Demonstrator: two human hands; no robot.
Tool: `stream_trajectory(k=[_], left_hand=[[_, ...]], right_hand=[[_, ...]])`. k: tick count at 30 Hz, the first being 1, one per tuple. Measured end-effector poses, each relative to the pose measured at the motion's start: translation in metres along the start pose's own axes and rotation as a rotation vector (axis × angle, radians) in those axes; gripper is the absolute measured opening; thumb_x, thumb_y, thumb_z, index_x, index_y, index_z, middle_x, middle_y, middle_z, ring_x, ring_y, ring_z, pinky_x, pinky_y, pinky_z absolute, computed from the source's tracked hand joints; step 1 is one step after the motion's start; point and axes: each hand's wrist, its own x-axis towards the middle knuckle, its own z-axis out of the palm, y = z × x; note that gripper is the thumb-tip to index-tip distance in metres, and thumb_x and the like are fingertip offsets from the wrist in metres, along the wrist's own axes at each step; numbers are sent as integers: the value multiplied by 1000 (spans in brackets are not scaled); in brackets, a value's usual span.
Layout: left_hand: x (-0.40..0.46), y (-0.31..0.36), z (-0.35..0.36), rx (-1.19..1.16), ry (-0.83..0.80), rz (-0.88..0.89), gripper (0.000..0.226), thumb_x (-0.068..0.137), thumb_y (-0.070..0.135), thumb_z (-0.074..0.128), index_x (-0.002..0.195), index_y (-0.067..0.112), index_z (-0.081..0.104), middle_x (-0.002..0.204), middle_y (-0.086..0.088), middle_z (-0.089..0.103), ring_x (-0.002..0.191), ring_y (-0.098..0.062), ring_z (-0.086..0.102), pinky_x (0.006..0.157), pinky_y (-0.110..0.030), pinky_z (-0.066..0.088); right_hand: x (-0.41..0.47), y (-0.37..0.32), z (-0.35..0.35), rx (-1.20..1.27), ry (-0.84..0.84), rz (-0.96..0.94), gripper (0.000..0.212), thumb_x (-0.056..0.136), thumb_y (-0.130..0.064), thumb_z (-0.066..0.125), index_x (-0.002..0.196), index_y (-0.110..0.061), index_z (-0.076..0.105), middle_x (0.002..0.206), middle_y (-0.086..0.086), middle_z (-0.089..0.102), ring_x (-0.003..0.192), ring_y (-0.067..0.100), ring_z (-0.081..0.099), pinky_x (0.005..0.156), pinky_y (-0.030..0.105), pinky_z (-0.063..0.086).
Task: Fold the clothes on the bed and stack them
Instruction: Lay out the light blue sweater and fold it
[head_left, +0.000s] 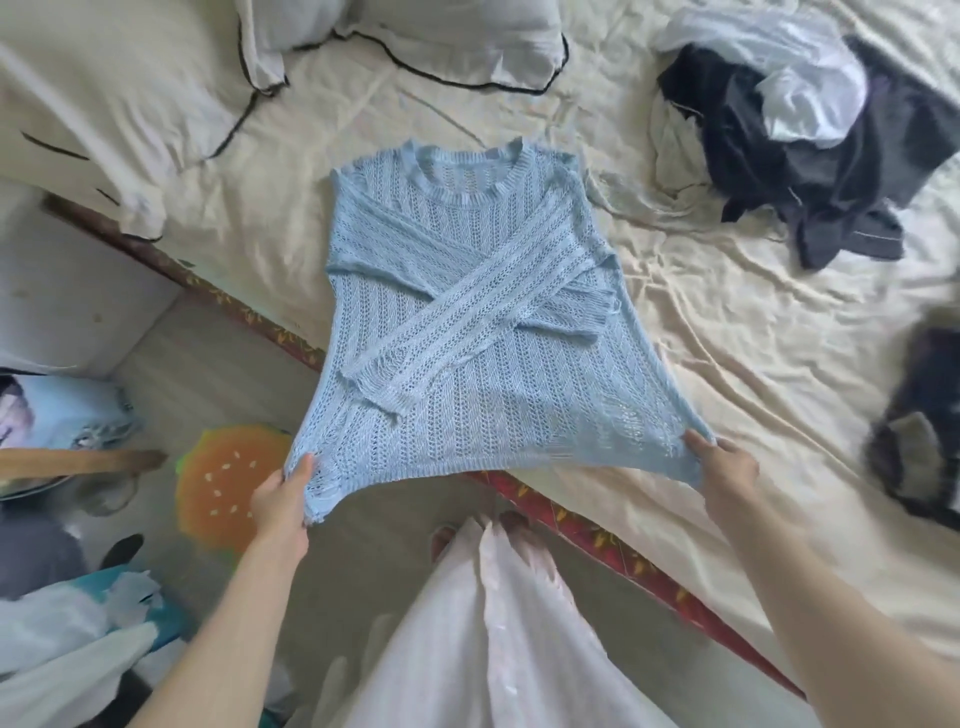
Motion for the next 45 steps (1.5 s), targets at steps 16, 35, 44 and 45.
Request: stream_trajectory(k=[16, 35, 44, 45], left_hand=[[48, 105, 59, -8, 30, 253, 25, 91, 19, 62, 112, 4, 60, 113, -11, 63, 101, -25, 60, 90, -42, 49], [229, 250, 226, 12, 43, 252, 21, 89, 12, 64, 70, 15, 56, 76, 0, 57, 77, -20, 58, 78, -36, 49], [276, 277, 267, 148, 74, 329, 31, 88, 12, 65, 61, 15, 49, 65, 1, 49, 57, -8, 47, 49, -18, 43], [279, 276, 269, 144, 79, 307, 29, 88, 11, 65, 63, 15, 51, 67, 1, 51, 59, -8, 49, 50, -17, 44]], right_hand=[[22, -107, 59, 518, -125, 41, 11, 96, -11, 53, 98, -22, 55, 93, -4, 56, 90, 14, 55, 83, 37, 47], [187, -264, 220, 594, -180, 115, 19, 96, -14, 53, 111, -24, 56, 109, -3, 54, 110, 18, 51, 94, 36, 48], [226, -301, 274, 639, -78, 148, 11, 92, -9, 59, 95, -20, 57, 79, -10, 50, 57, -6, 56, 45, 11, 46], [227, -303, 278, 636, -94, 155, 14, 92, -8, 59, 94, -21, 56, 79, -10, 49, 58, -6, 56, 45, 10, 46]])
